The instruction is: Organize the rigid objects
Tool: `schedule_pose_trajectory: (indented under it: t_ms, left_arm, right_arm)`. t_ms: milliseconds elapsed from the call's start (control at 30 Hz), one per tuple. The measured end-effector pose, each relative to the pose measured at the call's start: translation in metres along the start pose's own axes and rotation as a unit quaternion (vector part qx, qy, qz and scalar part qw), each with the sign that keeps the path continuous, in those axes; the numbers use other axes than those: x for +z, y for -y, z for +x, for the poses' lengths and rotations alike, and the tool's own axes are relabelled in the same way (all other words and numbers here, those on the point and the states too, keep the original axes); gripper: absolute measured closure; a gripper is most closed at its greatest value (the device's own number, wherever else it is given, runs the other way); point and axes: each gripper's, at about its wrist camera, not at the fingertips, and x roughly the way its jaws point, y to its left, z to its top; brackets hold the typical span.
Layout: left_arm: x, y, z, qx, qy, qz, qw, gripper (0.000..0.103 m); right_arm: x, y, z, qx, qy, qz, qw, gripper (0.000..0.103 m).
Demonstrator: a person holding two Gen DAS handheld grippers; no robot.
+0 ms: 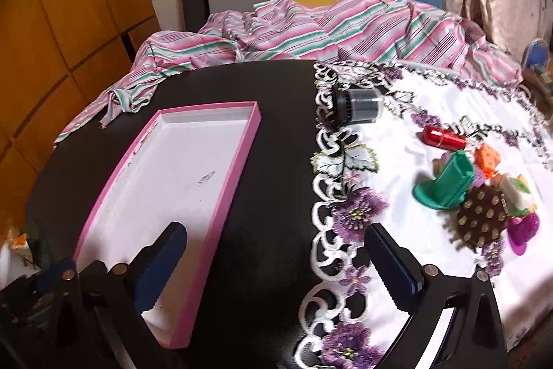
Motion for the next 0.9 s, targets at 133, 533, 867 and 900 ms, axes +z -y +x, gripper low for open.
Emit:
schedule_pose_trajectory:
  t_ms: [133, 533, 867, 900]
  left_arm:
    - [-0.001, 0.003, 0.0, -0.005, 0.001, 0.006, 1.0, 0.053]
    - [-0.007, 0.024, -0.008, -0.03, 0.023, 0.051, 0.998, 0.053]
    - [-0.011, 0.051, -0.019, -0.155, 0.028, 0.08, 0.9842, 0.053]
    - [-0.012, 0.053, -0.017, -0.165, 0.018, 0.079, 0.9829, 0.053]
  right_arm:
    - [0.0, 0.0, -0.007, -0.003, 0.021, -0.018, 1.0, 0.0]
    - [-0.003, 0.02, -0.022, 0.012, 0.057, -0.024, 0.998, 0.0]
    - [0.001, 0.072, -0.026, -0.023, 0.046, 0.018, 0.999, 0.0]
    - [0.005, 0.085, -0.026, -0.028, 0.039, 0.039, 0.998, 0.0]
